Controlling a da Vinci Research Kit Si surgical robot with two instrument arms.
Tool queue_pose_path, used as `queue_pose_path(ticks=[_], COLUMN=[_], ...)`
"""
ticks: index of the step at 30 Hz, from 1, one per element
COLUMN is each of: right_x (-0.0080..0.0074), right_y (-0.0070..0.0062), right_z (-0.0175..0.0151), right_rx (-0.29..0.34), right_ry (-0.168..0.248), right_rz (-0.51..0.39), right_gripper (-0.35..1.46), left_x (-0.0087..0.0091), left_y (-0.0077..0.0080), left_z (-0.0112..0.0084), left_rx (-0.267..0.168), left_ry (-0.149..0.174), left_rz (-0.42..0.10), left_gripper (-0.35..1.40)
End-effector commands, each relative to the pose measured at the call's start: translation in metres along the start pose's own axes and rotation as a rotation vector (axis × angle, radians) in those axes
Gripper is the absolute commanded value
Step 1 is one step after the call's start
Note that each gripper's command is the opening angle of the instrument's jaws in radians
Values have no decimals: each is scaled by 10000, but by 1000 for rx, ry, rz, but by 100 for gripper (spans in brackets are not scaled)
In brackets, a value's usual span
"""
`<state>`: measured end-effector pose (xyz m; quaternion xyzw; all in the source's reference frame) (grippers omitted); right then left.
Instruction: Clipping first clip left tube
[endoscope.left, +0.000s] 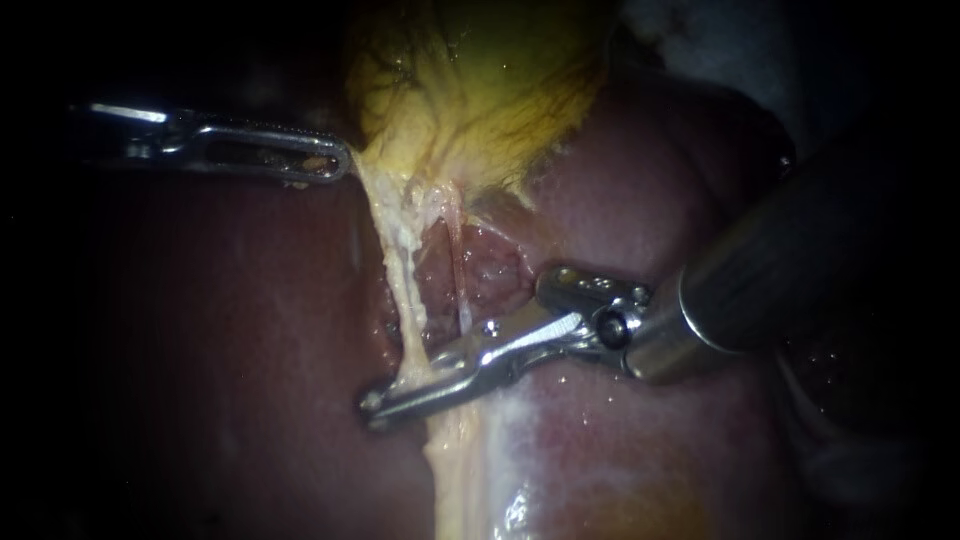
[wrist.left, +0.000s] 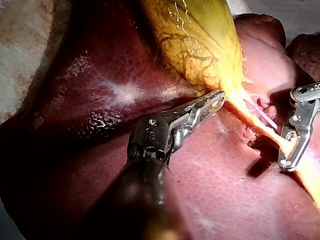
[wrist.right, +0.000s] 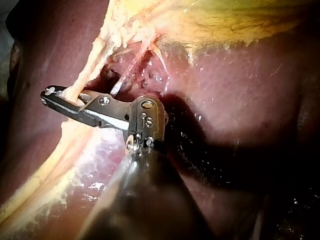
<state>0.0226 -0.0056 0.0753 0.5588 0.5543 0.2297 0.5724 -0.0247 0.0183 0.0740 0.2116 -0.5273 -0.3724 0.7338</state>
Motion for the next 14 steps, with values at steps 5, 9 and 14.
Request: queue_pose_path(ticks=[5,9,14], right_x=[2,1,1], right_y=[-1,-1,-1], right_z=[0,-1,-1], right_rx=[-16,-24,-24], right_ry=[-22,-31,-31], right_rz=[2,2,2], right_gripper=[-35,-35,-35], left_x=[0,0,0], left_y=[0,0,0], left_z=[0,0,0], left_rx=[0,0,0], left_ry=[0,0,0], left_rz=[0,0,0], left_gripper=[-35,-35,-35])
